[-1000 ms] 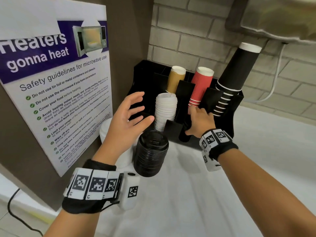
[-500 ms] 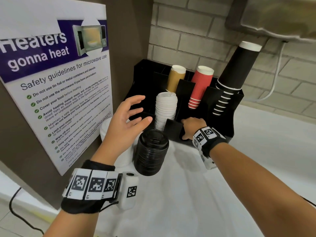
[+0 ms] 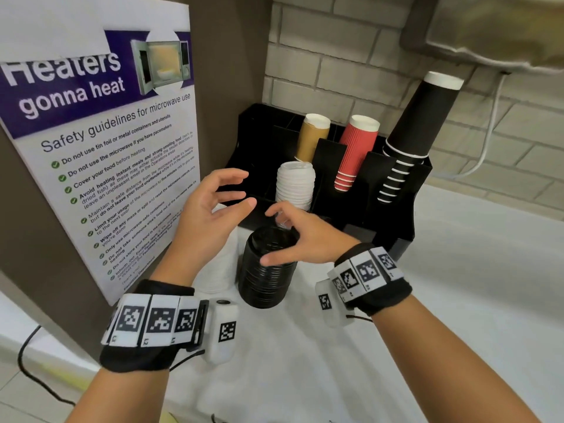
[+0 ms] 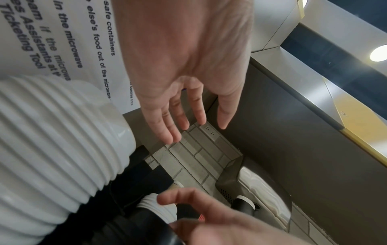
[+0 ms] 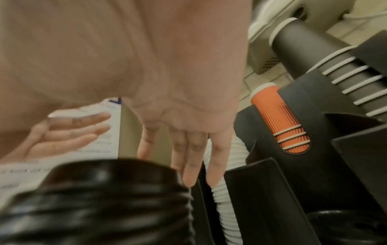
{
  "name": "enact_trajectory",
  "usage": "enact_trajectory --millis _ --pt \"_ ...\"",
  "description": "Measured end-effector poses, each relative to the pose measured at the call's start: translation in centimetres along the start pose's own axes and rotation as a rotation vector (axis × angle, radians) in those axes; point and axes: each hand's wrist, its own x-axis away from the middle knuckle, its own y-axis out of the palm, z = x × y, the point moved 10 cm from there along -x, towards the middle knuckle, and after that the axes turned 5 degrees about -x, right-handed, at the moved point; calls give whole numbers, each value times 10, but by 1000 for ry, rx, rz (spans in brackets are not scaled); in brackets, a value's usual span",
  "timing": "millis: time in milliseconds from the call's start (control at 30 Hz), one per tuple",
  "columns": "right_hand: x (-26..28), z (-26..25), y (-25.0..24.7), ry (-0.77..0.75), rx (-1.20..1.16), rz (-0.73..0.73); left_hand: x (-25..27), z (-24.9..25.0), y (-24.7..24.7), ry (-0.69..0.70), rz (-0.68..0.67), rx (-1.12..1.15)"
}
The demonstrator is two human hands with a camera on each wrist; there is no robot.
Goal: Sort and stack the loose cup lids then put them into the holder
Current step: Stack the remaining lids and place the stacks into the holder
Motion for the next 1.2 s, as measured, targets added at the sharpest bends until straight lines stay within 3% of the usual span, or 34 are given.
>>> enact_trajectory --millis 433,667,767,867,1200 --pt "-9 -1 16 -5 17 -20 2 -1 -5 -10 7 -43" --pt "5 -17 -20 -46 -156 141 0 1 -1 -12 -2 1" --pt "22 -30 -41 -105 -413 263 3 0 19 -37 -138 76" --pt "34 -41 -41 -149 -593 292 9 3 44 -29 -259 146" --pt "58 -41 -30 -176 -652 245 20 4 64 -5 -391 248"
